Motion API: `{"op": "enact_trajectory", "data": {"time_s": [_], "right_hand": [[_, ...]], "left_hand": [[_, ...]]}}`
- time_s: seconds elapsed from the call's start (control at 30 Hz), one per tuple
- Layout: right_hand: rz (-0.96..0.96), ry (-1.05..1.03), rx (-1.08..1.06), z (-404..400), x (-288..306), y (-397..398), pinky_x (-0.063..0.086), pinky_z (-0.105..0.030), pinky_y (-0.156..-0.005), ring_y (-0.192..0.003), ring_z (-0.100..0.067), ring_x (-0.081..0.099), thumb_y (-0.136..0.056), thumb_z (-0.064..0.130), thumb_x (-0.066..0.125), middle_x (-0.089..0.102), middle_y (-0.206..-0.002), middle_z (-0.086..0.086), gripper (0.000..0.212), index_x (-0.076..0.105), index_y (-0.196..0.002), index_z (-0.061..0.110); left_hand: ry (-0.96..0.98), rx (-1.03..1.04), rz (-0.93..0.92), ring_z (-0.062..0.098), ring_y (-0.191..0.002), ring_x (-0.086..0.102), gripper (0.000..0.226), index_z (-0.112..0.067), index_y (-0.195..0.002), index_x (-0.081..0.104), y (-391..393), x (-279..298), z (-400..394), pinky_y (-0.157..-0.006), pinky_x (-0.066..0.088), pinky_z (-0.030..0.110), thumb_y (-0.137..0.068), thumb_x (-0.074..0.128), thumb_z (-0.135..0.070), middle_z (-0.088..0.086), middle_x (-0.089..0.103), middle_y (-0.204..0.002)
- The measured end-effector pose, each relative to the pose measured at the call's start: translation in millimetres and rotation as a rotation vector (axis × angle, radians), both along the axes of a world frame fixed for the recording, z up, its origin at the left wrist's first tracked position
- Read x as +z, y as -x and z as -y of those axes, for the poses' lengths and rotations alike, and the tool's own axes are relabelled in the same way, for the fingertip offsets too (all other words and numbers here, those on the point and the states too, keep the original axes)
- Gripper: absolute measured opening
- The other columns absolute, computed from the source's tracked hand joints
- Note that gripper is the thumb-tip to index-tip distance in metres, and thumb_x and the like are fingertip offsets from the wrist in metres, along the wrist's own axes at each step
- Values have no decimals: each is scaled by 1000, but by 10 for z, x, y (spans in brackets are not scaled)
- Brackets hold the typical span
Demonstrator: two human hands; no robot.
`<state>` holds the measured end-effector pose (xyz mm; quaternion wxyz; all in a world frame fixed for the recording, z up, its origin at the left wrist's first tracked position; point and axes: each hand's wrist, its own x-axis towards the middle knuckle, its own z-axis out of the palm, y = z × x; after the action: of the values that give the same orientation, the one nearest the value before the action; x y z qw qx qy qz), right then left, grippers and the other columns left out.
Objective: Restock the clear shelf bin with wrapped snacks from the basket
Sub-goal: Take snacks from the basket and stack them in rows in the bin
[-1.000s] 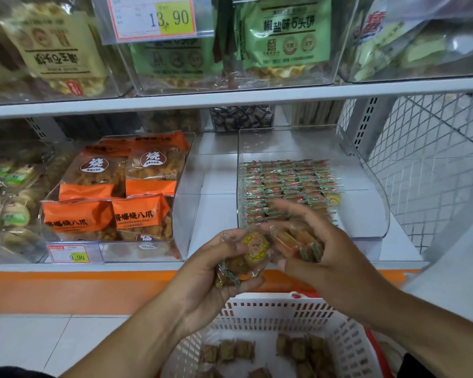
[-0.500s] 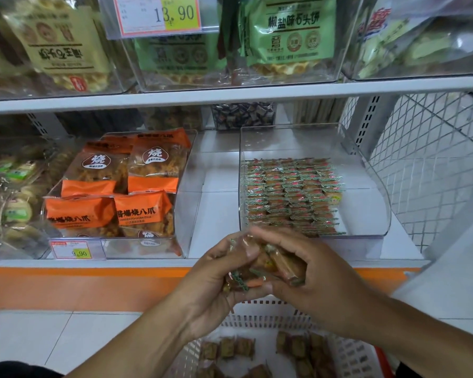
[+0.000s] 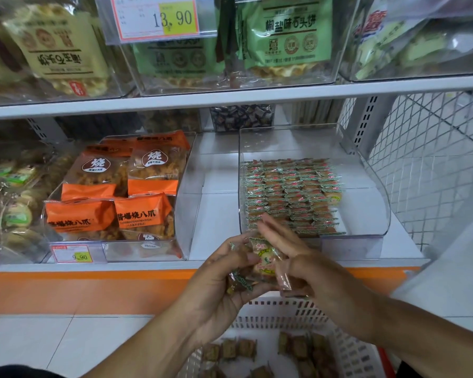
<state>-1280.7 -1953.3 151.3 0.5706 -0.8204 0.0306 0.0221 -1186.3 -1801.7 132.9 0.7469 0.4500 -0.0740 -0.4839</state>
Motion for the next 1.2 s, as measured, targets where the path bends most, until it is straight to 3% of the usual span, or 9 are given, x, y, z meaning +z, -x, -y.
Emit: {"op": "enact_trajectory", "data": {"time_s": [0.07, 0.13, 0.23, 0.37, 0.47, 0.63, 0.77, 1.0, 1.2], "right_hand": [[27, -29, 64, 39, -23, 53, 17, -9, -113, -147, 7, -4, -100, -6, 40, -4, -142, 44, 76, -2, -137, 45], [-13, -117, 12, 33, 12, 27, 21, -18, -117, -148, 9, 6, -101, 6, 50, 5, -156, 37, 69, 12, -145, 44], [-21, -367, -81, 7, 85, 113, 39, -32, -115, -142, 3, 37, -87, 25, 66, 37, -155, 27, 69, 39, -148, 41], [-24, -565, -247, 13, 4, 108, 51, -41, -102, -112, -18, 70, -81, 18, 78, 73, -123, 1, 72, 47, -143, 39], [-84, -527, -299, -13, -70, 82, 49, -41, -104, -111, -18, 71, -88, 10, 73, 74, -119, 0, 59, 53, -141, 25], [-57, -419, -333, 26, -19, 82, 57, -37, -95, -104, -20, 73, -83, 7, 79, 74, -117, 6, 55, 64, -127, 35], [-7, -306, -284, -1, -1, 100, 57, -31, -90, -102, -9, 72, -79, 9, 83, 73, -117, 14, 56, 67, -119, 45], [-16, -195, -299, 70, 13, 111, 51, -26, -64, -71, -9, 68, -74, 21, 88, 74, -79, 9, 28, 71, -91, 36], [33, -133, -370, 83, 62, 87, 53, -16, -65, -78, 2, 68, -76, 19, 87, 69, -102, 25, 43, 64, -105, 41]], "left_hand": [[-9, 6, -2, 27, -80, 71, 49, -13, -118, 73, 10, 6, -11, -69, 64, 37, -70, 70, -7, 20, 69, -105], [-28, 22, 12, 29, -82, 69, 54, -10, -122, 69, 12, 4, -16, -72, 62, 39, -69, 73, -6, 25, 68, -106], [-26, 67, 74, 39, -104, 59, 68, -8, -128, 65, 15, 33, -32, -102, 46, 61, -63, 81, -10, 36, 59, -128], [20, 141, 157, 36, -97, 71, 51, -10, -112, 74, -15, 27, -29, -74, 62, 43, -63, 83, -2, 26, 70, -119], [26, 223, 171, 33, -94, 74, 42, -7, -102, 75, -21, 7, -19, -66, 62, 38, -63, 82, 7, 24, 73, -114], [-59, 291, 205, 30, -75, 71, 33, -2, -90, 73, -33, 84, -16, -53, 58, 32, -66, 81, -24, 25, 71, -94], [-178, 270, 179, 36, -78, 65, 49, 6, -97, 68, -45, 95, -16, -58, 59, 36, -70, 81, -33, 37, 64, -97], [-262, 120, 135, 30, -82, 71, 46, -8, -109, 78, -50, 67, -26, -60, 61, 38, -69, 77, -32, 24, 73, -115], [-209, 276, 65, 28, -76, 70, 16, -12, -92, 79, -35, 71, 4, -52, 59, 33, -79, 73, -21, 19, 73, -99]]}}
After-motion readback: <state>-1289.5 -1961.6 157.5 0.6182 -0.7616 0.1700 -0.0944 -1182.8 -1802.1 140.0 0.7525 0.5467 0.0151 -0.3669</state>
